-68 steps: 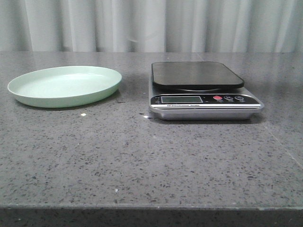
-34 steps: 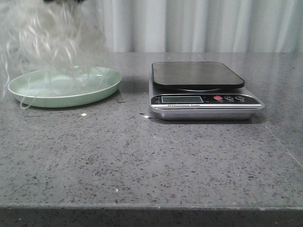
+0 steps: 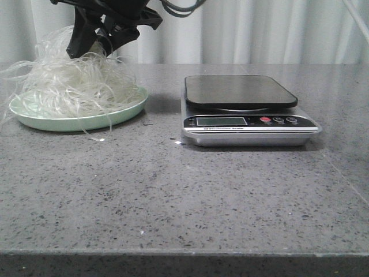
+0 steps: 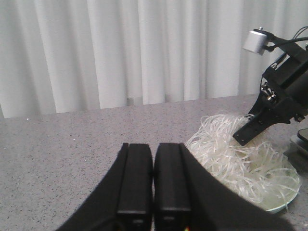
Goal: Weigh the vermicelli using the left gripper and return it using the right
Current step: 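Lower the vermicelli onto the green plate and open the right gripper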
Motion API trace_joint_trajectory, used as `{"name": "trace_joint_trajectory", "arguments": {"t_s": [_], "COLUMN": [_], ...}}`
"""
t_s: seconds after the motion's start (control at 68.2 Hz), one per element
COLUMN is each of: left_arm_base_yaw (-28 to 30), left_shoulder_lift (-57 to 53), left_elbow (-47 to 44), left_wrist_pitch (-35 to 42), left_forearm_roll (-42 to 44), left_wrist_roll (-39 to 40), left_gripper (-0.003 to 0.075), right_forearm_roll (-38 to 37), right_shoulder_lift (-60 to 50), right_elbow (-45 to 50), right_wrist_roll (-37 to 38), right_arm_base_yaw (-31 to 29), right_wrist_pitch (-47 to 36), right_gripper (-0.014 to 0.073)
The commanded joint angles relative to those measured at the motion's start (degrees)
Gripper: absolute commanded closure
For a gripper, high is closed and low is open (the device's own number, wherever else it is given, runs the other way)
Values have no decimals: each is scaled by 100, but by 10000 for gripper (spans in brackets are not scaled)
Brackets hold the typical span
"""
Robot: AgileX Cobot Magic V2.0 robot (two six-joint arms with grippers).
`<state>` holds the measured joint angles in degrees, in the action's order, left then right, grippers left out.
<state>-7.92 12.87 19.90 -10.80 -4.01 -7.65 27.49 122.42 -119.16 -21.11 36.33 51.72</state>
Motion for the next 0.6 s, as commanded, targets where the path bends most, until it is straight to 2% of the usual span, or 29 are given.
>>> {"name": "trace_joint_trajectory", "arguments": {"t_s": [0.0,0.191,0.279,0.293,0.337,0.352,0.44,0.499,0.587], "left_arm_base_yaw": [21,21,21,21,21,21,21,21,21], "left_shoulder_lift": [44,44,44,44,44,44,44,44,44], "left_elbow": [164,164,164,164,164,164,164,164,164], "left_wrist_pitch": [429,429,429,429,429,429,429,429,429], "left_forearm_roll": [-61,-61,-61,-61,-61,-61,-61,-61,-61], "left_wrist_roll": [45,45,45,45,45,45,45,45,45], "left_gripper": [583,583,583,583,583,583,583,583,583], "right_forearm_roll": [98,98,98,98,98,98,98,98,85], "right_shoulder_lift": [-361,-361,-361,-361,-361,-361,-368,-404,-497], "right_elbow": [-191,-191,-191,-191,-191,-191,-191,-191,-191], "right_wrist_roll": [-20,-20,-20,-20,-20,-20,-20,-20,-20], "right_arm_base_yaw": [-12,-12,-12,-12,-12,-12,-12,-20,-25], "right_wrist_pitch": [-178,-199,-199,-199,-199,-199,-178,-144,-121], "right_gripper": [442,429,348,297,265,212,116,82,76]}}
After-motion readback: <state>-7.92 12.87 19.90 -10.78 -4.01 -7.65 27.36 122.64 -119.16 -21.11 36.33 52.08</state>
